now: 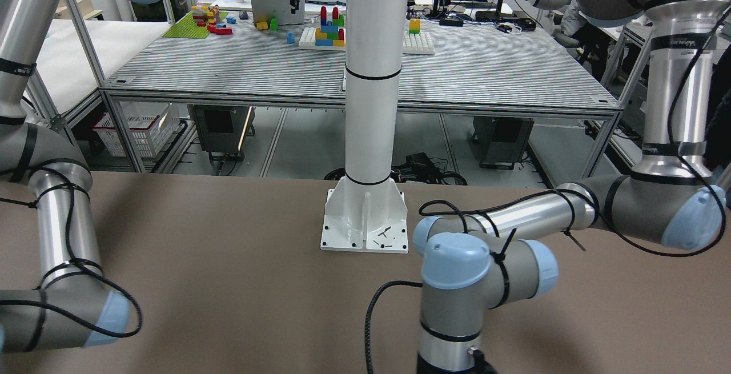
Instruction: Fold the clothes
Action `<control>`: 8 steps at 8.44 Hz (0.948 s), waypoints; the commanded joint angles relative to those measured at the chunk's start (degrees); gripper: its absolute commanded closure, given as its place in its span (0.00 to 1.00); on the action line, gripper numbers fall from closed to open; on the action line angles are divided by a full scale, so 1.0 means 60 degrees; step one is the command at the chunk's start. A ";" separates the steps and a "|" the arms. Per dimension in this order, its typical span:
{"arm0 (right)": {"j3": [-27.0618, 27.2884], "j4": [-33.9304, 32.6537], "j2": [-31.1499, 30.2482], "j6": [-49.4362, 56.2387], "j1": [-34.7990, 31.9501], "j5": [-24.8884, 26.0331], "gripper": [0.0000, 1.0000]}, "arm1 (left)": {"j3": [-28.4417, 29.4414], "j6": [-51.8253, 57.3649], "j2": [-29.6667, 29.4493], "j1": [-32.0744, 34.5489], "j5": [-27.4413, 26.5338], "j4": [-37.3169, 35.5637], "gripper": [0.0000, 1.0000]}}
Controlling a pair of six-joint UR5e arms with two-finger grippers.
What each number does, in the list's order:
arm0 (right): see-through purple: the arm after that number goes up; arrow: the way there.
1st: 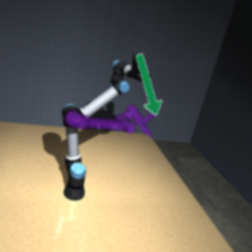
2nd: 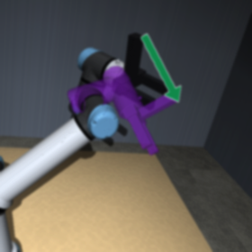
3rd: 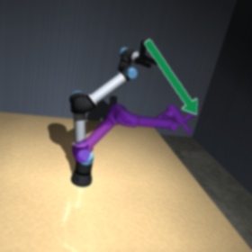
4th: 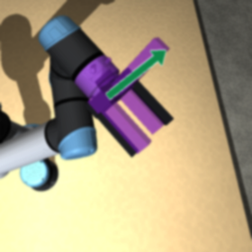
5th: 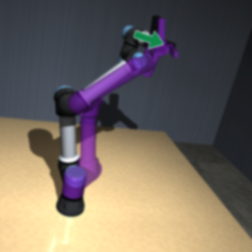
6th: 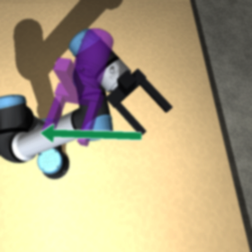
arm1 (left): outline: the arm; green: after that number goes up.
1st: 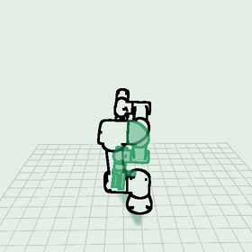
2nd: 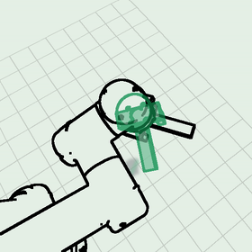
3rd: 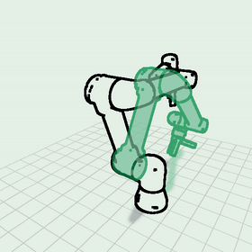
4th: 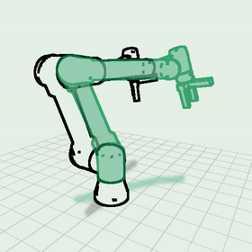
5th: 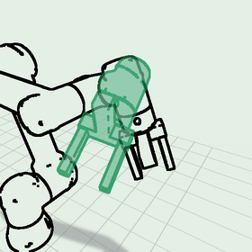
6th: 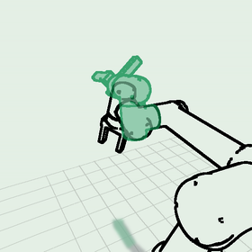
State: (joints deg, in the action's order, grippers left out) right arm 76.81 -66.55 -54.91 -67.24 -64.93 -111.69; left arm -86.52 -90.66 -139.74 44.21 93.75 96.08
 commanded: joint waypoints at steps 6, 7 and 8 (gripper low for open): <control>-0.0072 0.0222 -0.2829 1.1929 -0.3617 0.0480 0.06 | -0.4155 1.2049 0.6803 0.4372 0.0136 -0.0859 0.06; -0.0072 0.0367 -0.3150 1.2708 -0.3955 0.0480 0.06 | -0.4082 1.3267 0.7507 0.4945 0.0209 0.0003 0.06; -0.0072 0.0833 -0.3458 1.2947 -0.4132 0.0495 0.06 | -0.4009 1.4149 0.7978 0.5444 0.0601 0.0490 0.06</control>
State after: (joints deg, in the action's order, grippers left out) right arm 76.40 -64.76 -72.22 3.70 -86.63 -108.95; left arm -110.96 -18.49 -98.95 70.42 94.84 92.38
